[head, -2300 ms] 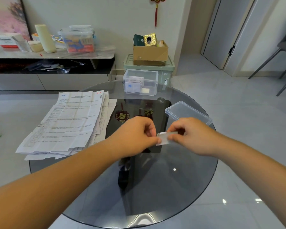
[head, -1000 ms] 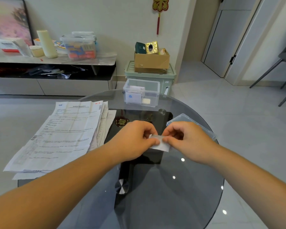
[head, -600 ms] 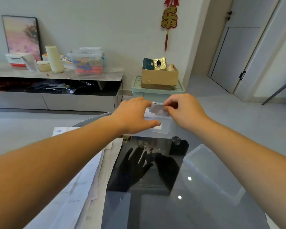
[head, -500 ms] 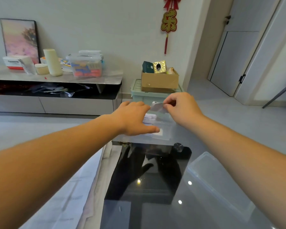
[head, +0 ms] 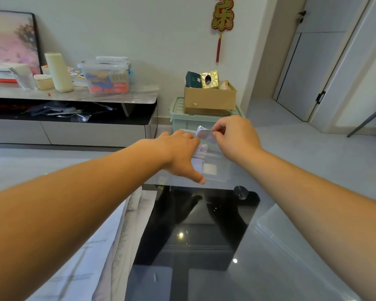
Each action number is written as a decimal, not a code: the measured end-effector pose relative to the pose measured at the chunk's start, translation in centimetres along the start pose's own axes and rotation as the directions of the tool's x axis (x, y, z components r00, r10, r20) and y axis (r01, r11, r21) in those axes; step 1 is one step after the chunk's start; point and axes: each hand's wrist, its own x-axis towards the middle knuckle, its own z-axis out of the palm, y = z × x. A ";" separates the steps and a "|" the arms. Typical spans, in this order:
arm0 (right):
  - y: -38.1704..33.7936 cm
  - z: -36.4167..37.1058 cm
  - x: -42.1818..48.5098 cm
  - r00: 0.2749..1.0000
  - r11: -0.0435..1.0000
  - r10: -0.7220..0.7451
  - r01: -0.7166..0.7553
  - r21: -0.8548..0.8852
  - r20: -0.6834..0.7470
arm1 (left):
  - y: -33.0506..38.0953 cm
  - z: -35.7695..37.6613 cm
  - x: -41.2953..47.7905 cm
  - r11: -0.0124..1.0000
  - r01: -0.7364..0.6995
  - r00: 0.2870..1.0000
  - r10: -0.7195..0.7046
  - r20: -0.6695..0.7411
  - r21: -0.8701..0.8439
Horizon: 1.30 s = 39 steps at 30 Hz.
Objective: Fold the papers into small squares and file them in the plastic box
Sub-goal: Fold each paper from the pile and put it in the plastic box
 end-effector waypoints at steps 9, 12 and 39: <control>-0.3 -0.1 0.2 0.999 1.000 0.027 -0.027 0.006 0.046 | 0.3 0.0 1.0 0.996 0.037 0.998 -0.041 0.055 0.079; -0.3 0.0 0.2 0.999 1.000 0.018 -0.017 -0.014 0.040 | 0.5 -0.2 1.0 0.995 0.049 0.997 -0.055 0.059 0.088; 0.1 0.5 0.6 0.996 0.996 -0.060 0.064 -0.064 0.062 | 0.1 0.5 0.7 0.997 -0.047 0.998 0.050 -0.043 0.054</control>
